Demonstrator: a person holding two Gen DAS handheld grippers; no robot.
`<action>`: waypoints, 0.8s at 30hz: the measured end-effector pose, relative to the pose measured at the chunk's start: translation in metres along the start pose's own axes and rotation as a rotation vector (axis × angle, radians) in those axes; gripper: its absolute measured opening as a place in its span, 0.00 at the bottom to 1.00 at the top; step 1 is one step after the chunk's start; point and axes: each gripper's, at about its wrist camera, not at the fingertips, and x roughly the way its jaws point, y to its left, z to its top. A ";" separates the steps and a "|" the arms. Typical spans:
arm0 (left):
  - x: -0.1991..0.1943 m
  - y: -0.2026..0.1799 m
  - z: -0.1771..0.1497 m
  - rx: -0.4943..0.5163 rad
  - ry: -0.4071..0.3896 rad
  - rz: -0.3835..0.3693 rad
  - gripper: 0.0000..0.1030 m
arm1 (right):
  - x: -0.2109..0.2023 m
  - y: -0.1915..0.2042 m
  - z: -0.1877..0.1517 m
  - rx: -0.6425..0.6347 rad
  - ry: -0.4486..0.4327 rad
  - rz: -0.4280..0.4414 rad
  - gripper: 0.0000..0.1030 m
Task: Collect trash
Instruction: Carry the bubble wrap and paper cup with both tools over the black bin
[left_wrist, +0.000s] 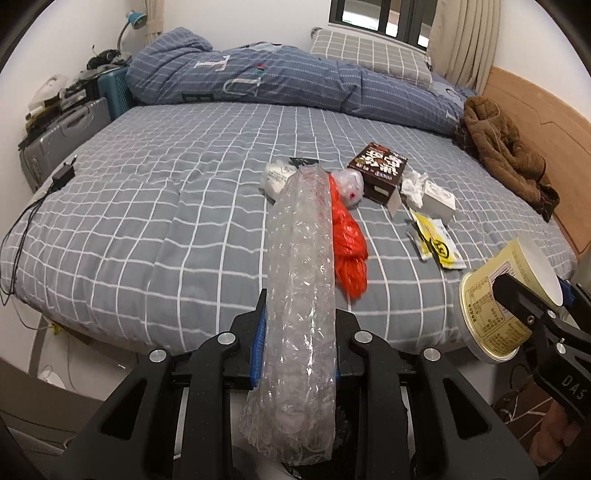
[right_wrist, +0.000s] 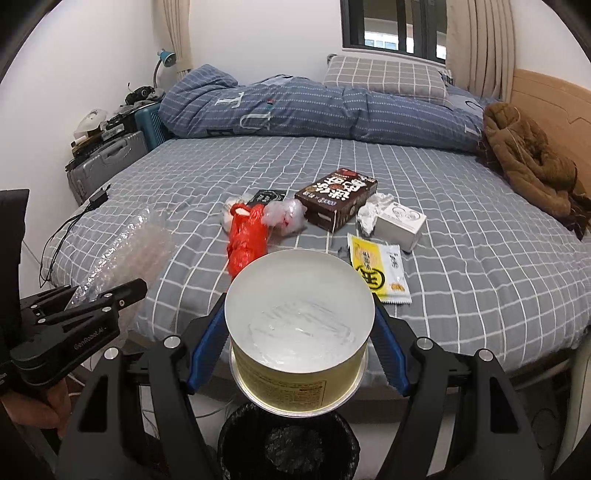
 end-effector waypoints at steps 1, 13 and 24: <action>-0.001 0.000 -0.003 -0.001 0.001 0.000 0.24 | -0.001 0.000 -0.002 0.001 0.002 -0.001 0.67; -0.004 -0.006 -0.048 -0.005 0.073 -0.013 0.24 | -0.006 -0.006 -0.042 0.042 0.076 -0.007 0.67; 0.010 -0.007 -0.087 -0.008 0.138 -0.016 0.24 | 0.013 -0.004 -0.088 0.062 0.179 -0.001 0.67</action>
